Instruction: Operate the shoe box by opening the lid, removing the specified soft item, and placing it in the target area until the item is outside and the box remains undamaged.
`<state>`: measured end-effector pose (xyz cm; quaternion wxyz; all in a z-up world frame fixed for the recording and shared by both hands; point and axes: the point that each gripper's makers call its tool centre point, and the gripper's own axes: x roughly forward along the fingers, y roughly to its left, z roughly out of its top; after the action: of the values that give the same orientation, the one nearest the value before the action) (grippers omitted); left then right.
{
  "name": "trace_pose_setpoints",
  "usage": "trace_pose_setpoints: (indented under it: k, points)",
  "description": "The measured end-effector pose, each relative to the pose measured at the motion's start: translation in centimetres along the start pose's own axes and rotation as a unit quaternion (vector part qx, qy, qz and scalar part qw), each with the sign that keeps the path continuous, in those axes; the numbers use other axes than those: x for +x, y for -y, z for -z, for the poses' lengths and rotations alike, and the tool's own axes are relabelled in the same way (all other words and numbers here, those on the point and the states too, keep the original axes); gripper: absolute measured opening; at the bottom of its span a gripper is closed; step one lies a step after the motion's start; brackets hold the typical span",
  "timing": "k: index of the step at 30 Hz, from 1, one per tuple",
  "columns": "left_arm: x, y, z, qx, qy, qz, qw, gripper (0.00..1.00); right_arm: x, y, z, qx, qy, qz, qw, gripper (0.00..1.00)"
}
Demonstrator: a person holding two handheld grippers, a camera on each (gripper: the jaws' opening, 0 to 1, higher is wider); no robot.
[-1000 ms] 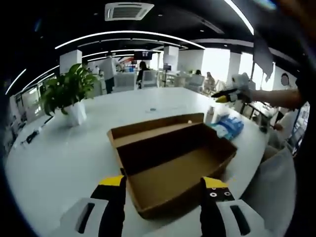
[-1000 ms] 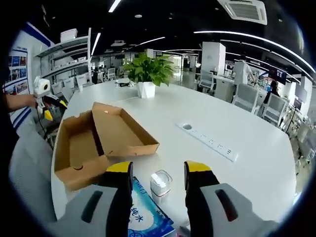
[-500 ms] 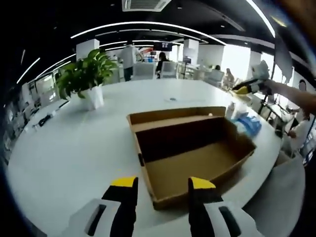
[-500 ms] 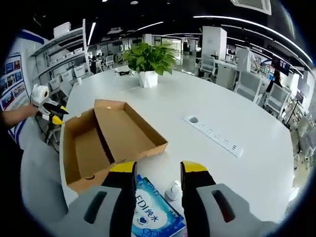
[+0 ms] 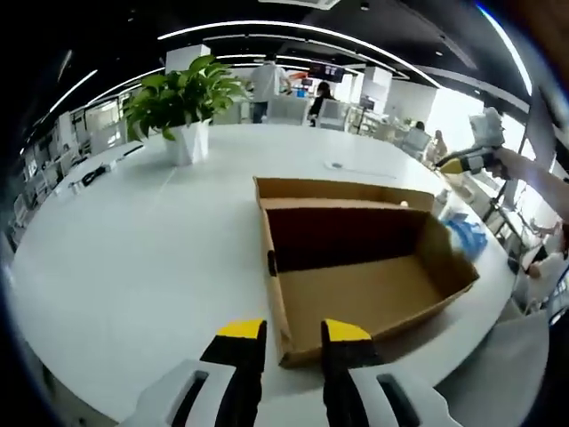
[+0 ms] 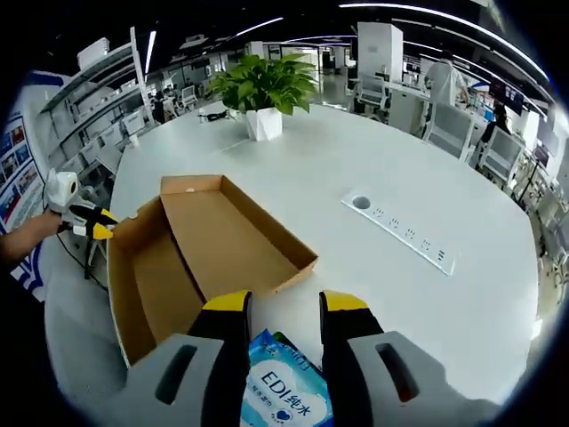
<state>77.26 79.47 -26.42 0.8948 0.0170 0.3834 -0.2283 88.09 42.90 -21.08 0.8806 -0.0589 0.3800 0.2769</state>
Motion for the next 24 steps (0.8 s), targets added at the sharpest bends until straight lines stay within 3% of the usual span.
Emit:
trace_pose_setpoints:
  k: [7, 14, 17, 24]
  points:
    - [0.1, -0.3, 0.3, -0.030, -0.010, -0.014, 0.9994, 0.11, 2.5, -0.3, 0.8, 0.023, -0.028, 0.015, 0.9992, 0.27]
    - [0.6, -0.3, 0.8, -0.030, -0.026, -0.023, 0.9989, 0.11, 4.6, -0.5, 1.2, 0.031, -0.055, 0.026, 0.9977, 0.28]
    - [0.6, -0.4, 0.8, -0.040, -0.033, -0.031, 0.9982, 0.06, 6.0, 0.4, 1.2, 0.036, -0.061, 0.028, 0.9971, 0.27]
    - [0.7, -0.5, 0.9, -0.044, -0.037, -0.032, 0.9978, 0.05, 6.8, -0.3, 1.6, 0.049, -0.082, 0.037, 0.9947, 0.26]
